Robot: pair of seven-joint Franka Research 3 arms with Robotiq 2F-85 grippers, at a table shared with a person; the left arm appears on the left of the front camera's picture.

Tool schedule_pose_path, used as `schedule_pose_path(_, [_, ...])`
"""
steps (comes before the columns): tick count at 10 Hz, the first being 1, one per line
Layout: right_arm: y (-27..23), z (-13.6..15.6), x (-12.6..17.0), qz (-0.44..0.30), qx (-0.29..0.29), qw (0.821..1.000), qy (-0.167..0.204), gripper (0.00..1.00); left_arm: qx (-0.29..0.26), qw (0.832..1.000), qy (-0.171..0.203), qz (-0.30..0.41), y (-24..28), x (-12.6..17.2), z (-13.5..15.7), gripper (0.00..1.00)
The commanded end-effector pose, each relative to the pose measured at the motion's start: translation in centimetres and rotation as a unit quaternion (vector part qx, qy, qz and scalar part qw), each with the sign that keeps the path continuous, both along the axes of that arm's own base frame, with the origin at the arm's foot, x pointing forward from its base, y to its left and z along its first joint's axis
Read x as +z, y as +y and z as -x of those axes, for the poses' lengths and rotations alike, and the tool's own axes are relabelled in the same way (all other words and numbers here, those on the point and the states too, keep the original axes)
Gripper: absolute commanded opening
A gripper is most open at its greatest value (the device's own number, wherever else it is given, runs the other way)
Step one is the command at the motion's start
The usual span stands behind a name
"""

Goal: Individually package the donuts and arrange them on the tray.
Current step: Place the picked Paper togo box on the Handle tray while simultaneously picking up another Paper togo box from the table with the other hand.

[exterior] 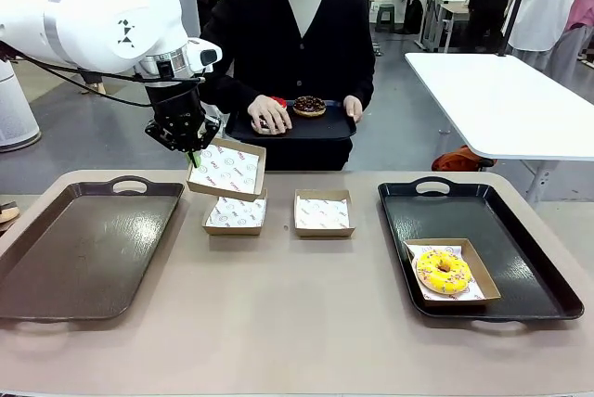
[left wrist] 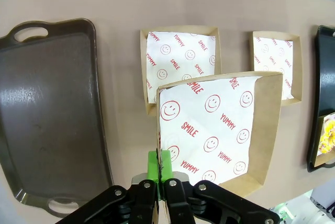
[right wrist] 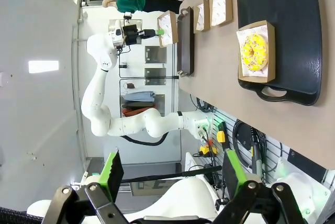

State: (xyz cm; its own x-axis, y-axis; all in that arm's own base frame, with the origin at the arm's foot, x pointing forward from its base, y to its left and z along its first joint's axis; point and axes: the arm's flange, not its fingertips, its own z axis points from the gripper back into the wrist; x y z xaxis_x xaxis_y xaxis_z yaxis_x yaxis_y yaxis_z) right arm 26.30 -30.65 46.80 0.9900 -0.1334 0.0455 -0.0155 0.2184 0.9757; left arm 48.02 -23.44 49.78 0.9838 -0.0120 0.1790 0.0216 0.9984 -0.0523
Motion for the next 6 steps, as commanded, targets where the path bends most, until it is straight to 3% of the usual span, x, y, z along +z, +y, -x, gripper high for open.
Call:
schedule_pose_path(1, [-0.12,0.15,-0.05,0.0,-0.001,1.0,0.001,1.0,0.002,1.0,0.002,-0.003,0.23,0.29,0.33,0.0])
schedule_pose_path(6, [-0.12,0.15,-0.05,0.0,-0.001,1.0,0.001,1.0,0.002,1.0,0.002,-0.003,0.23,0.29,0.33,0.0])
